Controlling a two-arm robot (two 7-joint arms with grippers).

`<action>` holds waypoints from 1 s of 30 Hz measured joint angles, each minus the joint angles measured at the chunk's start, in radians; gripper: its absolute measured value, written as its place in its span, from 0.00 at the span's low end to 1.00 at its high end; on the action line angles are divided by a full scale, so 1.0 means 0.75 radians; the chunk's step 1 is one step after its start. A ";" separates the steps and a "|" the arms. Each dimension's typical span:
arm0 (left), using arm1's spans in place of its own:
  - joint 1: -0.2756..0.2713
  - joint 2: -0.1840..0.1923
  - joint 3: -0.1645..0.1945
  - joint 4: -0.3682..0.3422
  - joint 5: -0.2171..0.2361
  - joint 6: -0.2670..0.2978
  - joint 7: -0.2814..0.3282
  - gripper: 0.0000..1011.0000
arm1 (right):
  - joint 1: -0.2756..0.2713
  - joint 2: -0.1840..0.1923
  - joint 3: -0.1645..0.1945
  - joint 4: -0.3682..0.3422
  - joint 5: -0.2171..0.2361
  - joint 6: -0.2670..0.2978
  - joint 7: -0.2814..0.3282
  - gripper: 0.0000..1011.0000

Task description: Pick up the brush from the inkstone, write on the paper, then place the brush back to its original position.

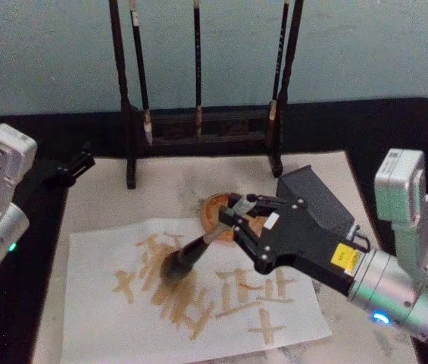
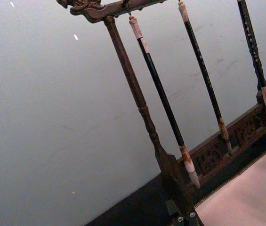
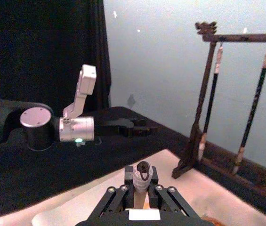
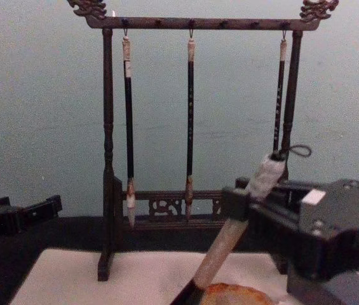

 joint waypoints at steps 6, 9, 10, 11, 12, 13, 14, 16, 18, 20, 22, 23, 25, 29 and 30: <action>0.000 0.000 0.000 0.000 0.000 0.000 0.000 0.99 | -0.005 -0.029 -0.019 0.041 -0.023 0.001 0.021 0.16; 0.000 0.000 0.000 0.000 0.000 0.000 0.000 0.99 | -0.005 -0.041 -0.024 0.061 -0.032 0.009 0.023 0.16; 0.000 0.000 0.000 0.000 0.000 0.000 0.000 0.99 | -0.005 -0.043 -0.024 0.064 -0.034 0.011 0.023 0.16; 0.000 0.000 0.000 0.000 0.000 0.000 0.000 0.99 | -0.007 -0.046 -0.024 0.070 -0.037 0.014 0.024 0.16; 0.000 0.000 0.000 0.000 0.000 0.000 0.000 0.99 | -0.008 -0.046 -0.023 0.072 -0.038 0.016 0.024 0.16; 0.000 0.000 0.000 0.000 0.000 0.000 0.000 0.99 | -0.010 -0.047 -0.021 0.074 -0.039 0.017 0.024 0.16; 0.000 0.000 0.000 0.000 0.000 0.000 0.000 0.99 | -0.014 -0.047 -0.016 0.075 -0.041 0.021 0.024 0.16; 0.000 0.000 0.000 0.000 0.000 0.000 0.000 0.99 | -0.020 -0.047 -0.008 0.075 -0.042 0.025 0.022 0.16; 0.000 0.000 0.000 0.000 0.000 0.000 0.000 0.99 | -0.030 -0.045 0.004 0.074 -0.043 0.026 0.018 0.16; 0.000 0.000 0.000 0.000 0.000 0.000 0.000 0.99 | -0.037 -0.043 0.013 0.072 -0.043 0.027 0.015 0.16; 0.000 0.000 0.000 0.000 0.000 0.000 0.000 0.99 | -0.050 -0.037 0.035 0.067 -0.043 0.027 0.011 0.16; 0.000 0.000 0.000 0.000 0.000 0.000 0.000 0.99 | -0.055 -0.034 0.041 0.064 -0.042 0.026 0.011 0.16; 0.000 0.000 0.000 0.000 0.000 0.000 0.000 0.99 | -0.066 -0.028 0.056 0.059 -0.041 0.023 0.010 0.16; 0.000 0.000 0.000 0.000 0.000 0.000 0.000 0.99 | -0.093 -0.011 0.096 0.050 -0.032 0.012 0.007 0.16; 0.000 0.000 0.000 0.000 0.000 0.000 0.000 0.99 | -0.097 -0.008 0.103 0.049 -0.031 0.010 0.006 0.16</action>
